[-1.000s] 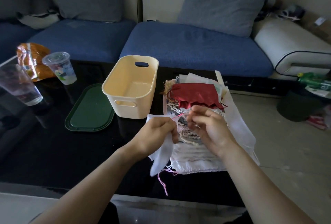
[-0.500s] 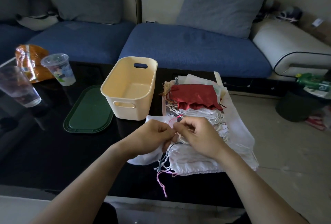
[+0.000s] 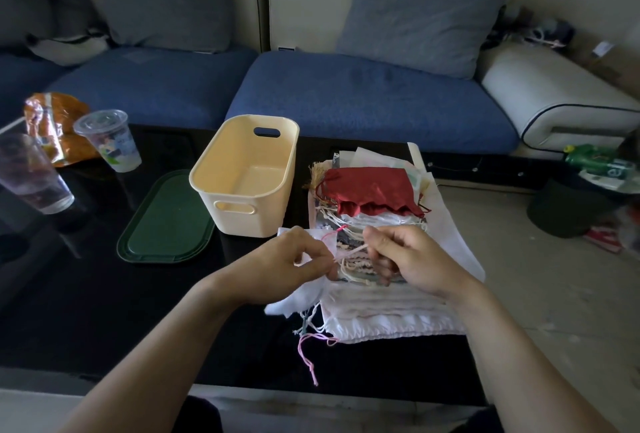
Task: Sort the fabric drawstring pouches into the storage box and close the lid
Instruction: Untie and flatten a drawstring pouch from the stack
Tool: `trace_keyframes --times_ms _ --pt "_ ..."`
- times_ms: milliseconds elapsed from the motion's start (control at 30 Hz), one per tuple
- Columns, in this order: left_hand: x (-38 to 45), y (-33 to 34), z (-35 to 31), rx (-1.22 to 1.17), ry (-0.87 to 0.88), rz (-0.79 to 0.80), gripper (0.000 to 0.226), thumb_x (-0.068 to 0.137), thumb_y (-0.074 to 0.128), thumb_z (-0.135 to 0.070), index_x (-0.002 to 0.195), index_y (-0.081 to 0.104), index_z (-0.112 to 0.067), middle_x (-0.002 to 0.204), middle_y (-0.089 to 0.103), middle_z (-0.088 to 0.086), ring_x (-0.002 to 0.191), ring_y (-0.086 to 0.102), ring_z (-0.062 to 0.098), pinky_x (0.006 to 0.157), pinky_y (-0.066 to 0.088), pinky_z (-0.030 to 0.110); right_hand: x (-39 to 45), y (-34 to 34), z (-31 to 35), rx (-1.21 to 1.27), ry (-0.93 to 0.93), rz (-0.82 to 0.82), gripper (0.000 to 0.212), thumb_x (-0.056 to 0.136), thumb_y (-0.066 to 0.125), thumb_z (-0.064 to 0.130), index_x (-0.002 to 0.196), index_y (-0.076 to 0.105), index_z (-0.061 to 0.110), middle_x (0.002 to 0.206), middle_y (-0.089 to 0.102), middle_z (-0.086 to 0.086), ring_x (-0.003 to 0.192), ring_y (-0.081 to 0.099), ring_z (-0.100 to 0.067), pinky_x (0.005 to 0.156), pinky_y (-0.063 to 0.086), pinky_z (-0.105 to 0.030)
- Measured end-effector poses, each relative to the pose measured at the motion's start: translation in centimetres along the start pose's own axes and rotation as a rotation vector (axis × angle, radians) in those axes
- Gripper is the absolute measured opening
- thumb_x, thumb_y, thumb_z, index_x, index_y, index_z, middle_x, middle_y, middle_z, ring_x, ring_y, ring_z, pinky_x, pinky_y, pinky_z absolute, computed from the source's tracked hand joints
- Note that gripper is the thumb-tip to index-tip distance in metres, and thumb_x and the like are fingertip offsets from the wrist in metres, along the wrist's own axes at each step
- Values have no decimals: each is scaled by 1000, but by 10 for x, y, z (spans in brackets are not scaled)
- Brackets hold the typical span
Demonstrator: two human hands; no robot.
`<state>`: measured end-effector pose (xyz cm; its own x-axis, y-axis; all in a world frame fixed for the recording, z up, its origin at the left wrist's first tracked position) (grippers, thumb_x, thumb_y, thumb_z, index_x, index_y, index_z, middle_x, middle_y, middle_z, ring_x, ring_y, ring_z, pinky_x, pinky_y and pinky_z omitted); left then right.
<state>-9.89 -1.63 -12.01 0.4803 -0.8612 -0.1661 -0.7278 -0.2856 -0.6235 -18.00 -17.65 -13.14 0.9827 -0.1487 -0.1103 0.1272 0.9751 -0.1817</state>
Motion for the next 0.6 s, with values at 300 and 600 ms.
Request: trace_keyframes --times_ms 300,600 --pt "1 -4 4 -386 -183 -276 25 98 50 -8 84 71 -5 53 53 16 48 47 24 50 40 25 -2 44 -4 168 -18 219 22 93 61 31 80 70 15 67 49 -12 48 37 -14 44 32 -22" --pt "-11 -10 -7 144 0 -474 17 94 53 -10 104 63 -19 59 61 -3 54 57 8 52 43 17 -3 63 -9 41 42 327 9 93 69 24 94 78 21 75 68 -7 49 42 -11 43 33 -21"
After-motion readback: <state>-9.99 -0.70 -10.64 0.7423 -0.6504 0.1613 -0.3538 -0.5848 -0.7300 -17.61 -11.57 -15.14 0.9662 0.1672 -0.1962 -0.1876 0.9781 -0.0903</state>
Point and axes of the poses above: each hand's wrist, its own x-axis towards the middle knuckle, its own y-axis out of the palm, z = x × y, the point moved 6 cm from there along x, towards the middle knuckle
